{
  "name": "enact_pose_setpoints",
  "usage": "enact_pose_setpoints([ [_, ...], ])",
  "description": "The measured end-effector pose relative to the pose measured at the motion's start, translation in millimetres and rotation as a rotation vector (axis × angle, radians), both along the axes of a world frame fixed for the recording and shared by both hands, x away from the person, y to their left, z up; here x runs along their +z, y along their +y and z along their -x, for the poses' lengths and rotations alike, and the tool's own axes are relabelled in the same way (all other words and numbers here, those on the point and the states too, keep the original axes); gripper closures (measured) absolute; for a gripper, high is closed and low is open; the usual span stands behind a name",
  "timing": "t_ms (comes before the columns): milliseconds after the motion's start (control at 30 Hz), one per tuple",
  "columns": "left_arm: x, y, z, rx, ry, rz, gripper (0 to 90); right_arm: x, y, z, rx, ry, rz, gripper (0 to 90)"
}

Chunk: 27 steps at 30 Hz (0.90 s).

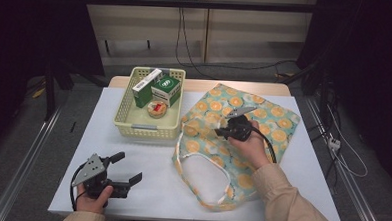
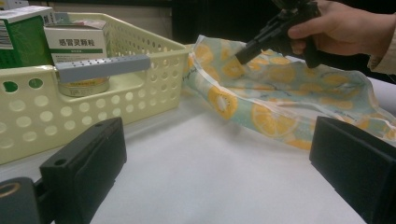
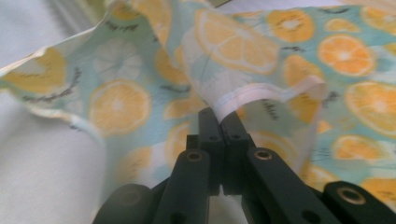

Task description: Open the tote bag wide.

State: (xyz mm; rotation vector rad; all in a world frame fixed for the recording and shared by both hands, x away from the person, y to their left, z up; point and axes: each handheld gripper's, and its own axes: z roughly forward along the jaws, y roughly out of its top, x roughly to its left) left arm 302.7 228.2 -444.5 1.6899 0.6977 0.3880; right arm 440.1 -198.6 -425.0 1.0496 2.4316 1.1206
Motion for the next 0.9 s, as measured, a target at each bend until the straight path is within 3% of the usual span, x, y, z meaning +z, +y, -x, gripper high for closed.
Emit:
enact_pose_setpoints([
  [67,0.0,-0.1,0.2,-0.001,0.002,0.003,3.8,0.3,-4.5,-7.3,-0.011,0.001,-0.018,89.5],
  [167,-0.2,0.2,0.3,-0.002,0.002,0.005,3.8,-3.2,-7.7,-17.3,-0.027,0.002,0.013,90.0],
  [233,-0.4,1.0,-0.1,-0.002,0.003,0.005,3.8,-7.6,-9.5,-22.8,-0.034,0.017,0.002,90.0],
  [367,-0.4,1.4,-0.3,-0.005,0.002,0.006,3.7,-14.2,-12.2,-31.0,-0.073,-0.002,0.003,90.0],
  [467,-0.3,1.3,-0.2,-0.005,0.003,0.006,3.8,-19.2,-14.9,-35.2,-0.093,0.021,-0.023,88.7],
  [567,-0.4,0.8,-0.2,-0.007,0.004,0.007,3.8,-22.1,-16.9,-34.9,-0.101,0.052,-0.025,83.7],
  [667,-0.7,0.4,-0.1,-0.008,0.005,0.009,3.8,-17.4,-18.1,-30.8,-0.117,0.053,-0.029,74.2],
  [900,-0.3,-0.5,0.6,-0.006,0.004,0.004,3.8,0.7,-20.9,-11.0,-0.087,0.003,0.025,63.9],
])
